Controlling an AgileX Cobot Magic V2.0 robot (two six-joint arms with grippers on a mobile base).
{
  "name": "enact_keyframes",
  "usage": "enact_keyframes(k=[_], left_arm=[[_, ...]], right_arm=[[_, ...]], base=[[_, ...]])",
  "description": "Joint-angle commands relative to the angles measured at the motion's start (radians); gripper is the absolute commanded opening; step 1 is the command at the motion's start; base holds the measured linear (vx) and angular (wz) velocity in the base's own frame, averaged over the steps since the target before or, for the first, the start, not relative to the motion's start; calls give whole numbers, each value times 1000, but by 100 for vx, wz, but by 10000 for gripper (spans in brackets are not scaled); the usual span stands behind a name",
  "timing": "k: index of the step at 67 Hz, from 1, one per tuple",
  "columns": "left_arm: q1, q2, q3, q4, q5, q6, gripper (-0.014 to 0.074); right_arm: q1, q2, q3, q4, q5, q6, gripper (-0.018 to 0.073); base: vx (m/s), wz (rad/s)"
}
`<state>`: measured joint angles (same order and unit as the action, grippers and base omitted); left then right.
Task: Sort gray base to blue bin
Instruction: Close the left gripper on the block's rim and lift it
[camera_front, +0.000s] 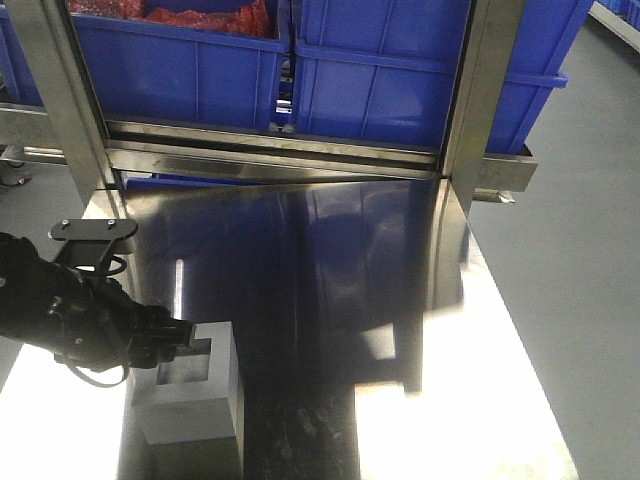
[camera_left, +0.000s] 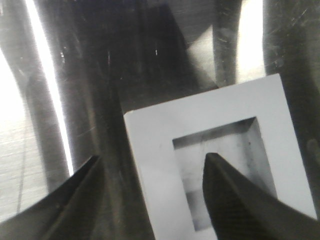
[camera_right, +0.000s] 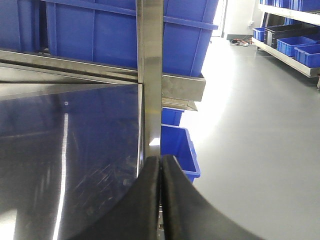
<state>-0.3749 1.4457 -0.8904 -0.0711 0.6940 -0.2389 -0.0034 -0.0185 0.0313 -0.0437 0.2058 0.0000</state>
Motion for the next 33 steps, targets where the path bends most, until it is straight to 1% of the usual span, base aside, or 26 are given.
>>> enact_keyframes(k=[1, 19, 27, 33], left_arm=[[-8, -10, -33, -27, -47, -12, 459], [-8, 30, -33, -36, -25, -11, 452], [-8, 48, -33, -37, -23, -11, 413], [-8, 52, -33, -37, -15, -9, 350]], right_arm=[[-2, -8, 6, -9, -78, -12, -5], [-2, -8, 6, -9, -78, -12, -5], [-2, -8, 6, -9, -78, -12, -5], [-2, -8, 6, -9, -80, -12, -5]], base=[[0, 0], [0, 0], [0, 0], [0, 0]])
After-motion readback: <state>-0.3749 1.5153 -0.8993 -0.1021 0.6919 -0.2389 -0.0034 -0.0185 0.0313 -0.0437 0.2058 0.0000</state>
